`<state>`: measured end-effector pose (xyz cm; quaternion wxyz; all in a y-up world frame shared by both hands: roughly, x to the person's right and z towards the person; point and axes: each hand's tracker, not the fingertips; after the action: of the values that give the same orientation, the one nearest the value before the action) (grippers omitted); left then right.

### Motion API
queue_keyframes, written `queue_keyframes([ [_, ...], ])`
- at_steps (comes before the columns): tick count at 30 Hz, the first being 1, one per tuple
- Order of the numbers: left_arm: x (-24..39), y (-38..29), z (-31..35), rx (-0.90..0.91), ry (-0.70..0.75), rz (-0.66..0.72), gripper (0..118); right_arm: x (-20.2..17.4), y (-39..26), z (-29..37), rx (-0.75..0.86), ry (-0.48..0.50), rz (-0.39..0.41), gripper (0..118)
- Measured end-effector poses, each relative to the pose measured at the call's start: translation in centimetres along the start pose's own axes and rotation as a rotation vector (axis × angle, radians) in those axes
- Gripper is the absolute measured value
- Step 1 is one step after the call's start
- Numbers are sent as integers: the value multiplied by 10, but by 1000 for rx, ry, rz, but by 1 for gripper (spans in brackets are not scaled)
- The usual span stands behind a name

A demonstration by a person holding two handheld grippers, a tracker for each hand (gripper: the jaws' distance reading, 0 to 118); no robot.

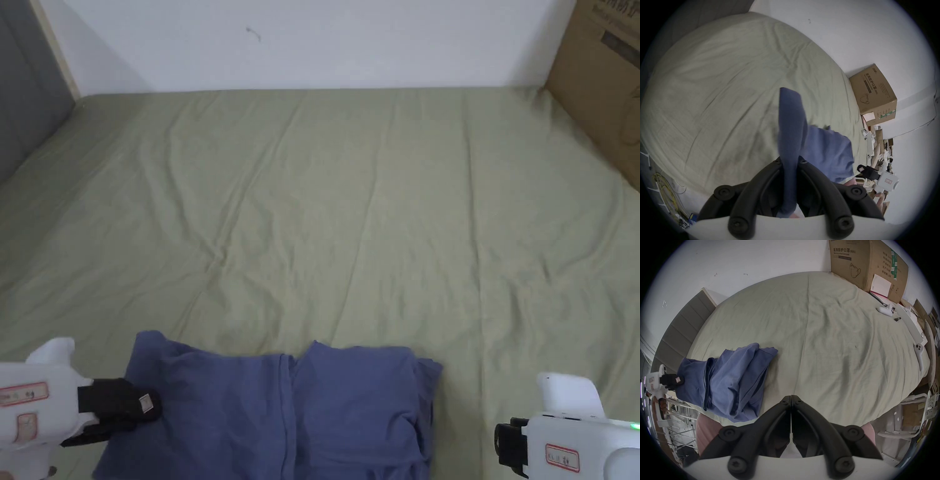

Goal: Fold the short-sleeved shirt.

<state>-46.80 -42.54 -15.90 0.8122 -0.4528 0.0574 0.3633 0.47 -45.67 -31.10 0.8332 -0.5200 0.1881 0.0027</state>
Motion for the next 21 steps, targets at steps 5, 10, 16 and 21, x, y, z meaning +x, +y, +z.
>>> queue_keyframes([
  [5, 95, -2, -4, 13, 9, -216, 10, 12, 1, 8, 24, -11, -13, 0],
  [10, 172, -26, -59, -76, -54, -420, 10, 28, -3, 12, 27, -18, -24, 0],
  [16, 220, -49, -144, -265, -144, -447, 52, 56, -13, 15, 18, -29, -88, 0],
  [21, 229, -52, -148, -271, -209, -423, 97, 76, -21, 15, 4, -52, -130, 0],
])
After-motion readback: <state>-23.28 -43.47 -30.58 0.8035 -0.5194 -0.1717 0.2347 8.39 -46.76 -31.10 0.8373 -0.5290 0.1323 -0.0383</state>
